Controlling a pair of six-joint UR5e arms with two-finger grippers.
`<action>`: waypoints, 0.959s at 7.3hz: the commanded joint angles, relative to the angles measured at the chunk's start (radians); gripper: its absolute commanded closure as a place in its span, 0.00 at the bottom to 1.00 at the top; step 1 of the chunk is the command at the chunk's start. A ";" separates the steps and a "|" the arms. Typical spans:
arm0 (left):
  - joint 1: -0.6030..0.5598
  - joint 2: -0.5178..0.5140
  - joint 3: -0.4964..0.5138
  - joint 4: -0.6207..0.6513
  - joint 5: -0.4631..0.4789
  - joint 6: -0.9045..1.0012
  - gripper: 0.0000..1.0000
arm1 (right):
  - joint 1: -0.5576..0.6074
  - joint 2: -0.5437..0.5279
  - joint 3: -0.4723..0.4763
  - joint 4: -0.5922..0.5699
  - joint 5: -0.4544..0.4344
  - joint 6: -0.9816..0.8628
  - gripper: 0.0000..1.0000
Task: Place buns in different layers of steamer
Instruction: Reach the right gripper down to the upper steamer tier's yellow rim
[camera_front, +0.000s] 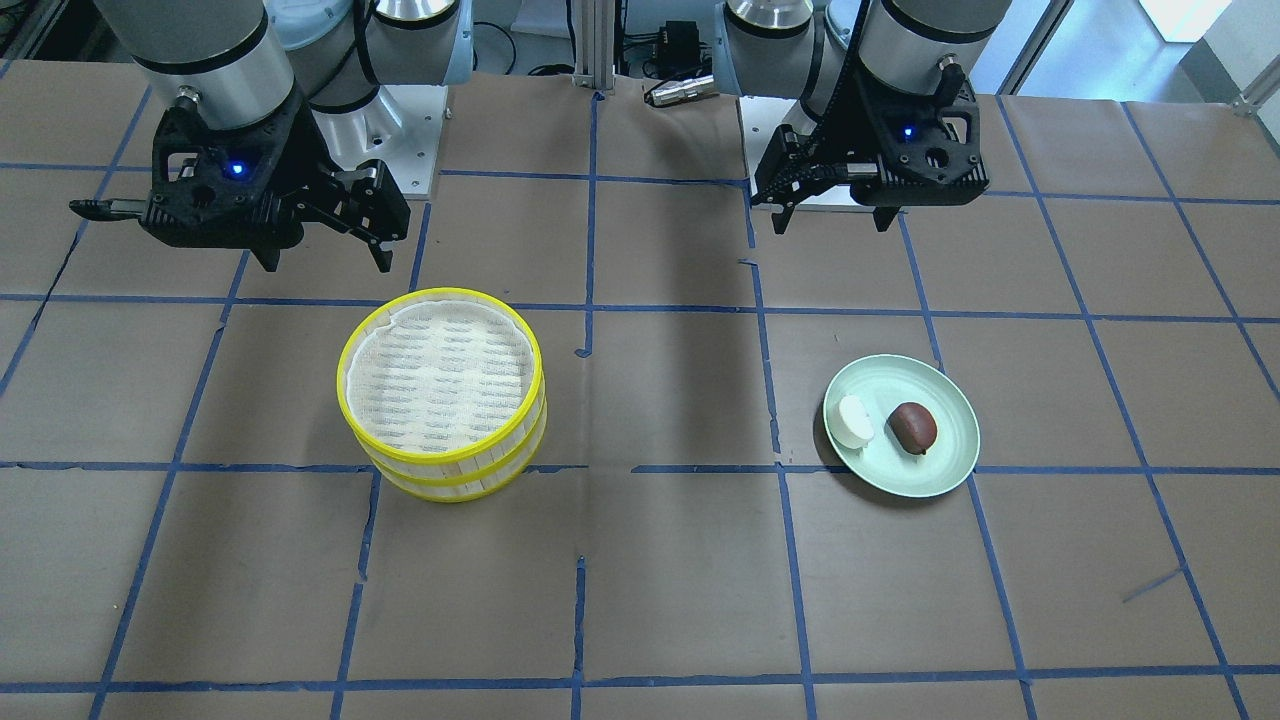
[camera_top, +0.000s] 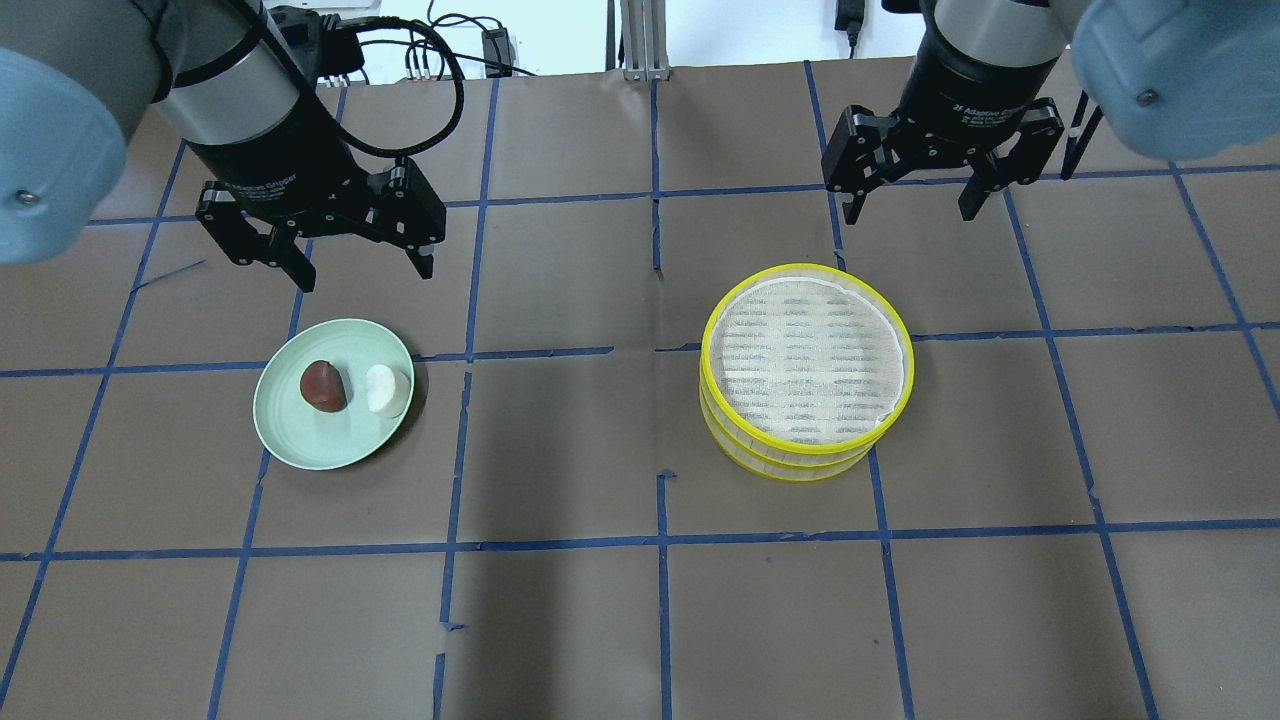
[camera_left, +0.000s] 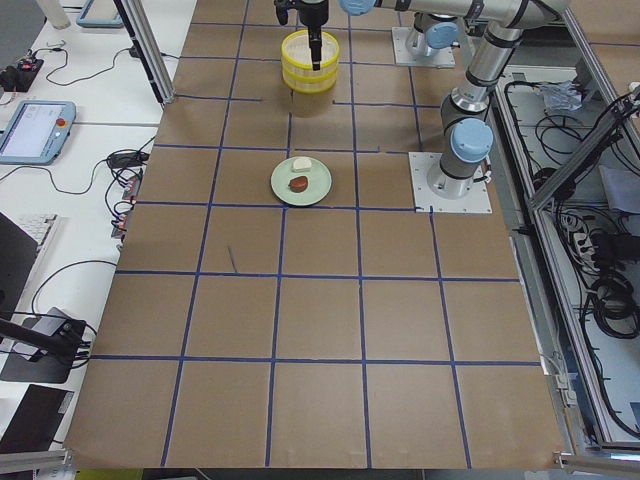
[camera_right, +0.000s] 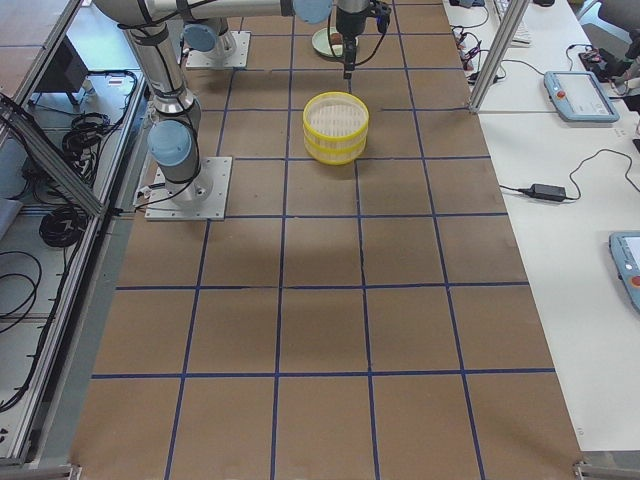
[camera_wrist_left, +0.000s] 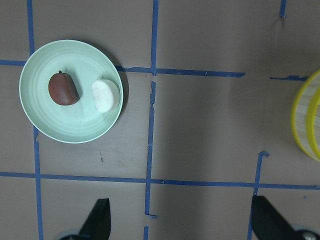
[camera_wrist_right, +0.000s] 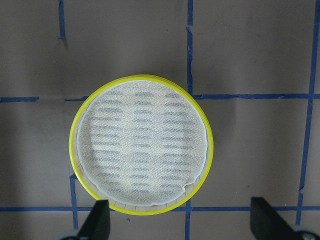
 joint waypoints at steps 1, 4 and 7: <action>0.000 -0.005 -0.012 0.002 -0.001 -0.002 0.00 | 0.001 0.000 -0.001 -0.005 0.016 -0.034 0.00; 0.003 -0.005 -0.016 0.011 0.006 0.000 0.00 | -0.044 0.035 0.095 -0.102 0.001 -0.039 0.00; 0.003 -0.029 -0.034 0.014 0.002 -0.018 0.00 | -0.087 0.103 0.350 -0.464 -0.002 -0.062 0.00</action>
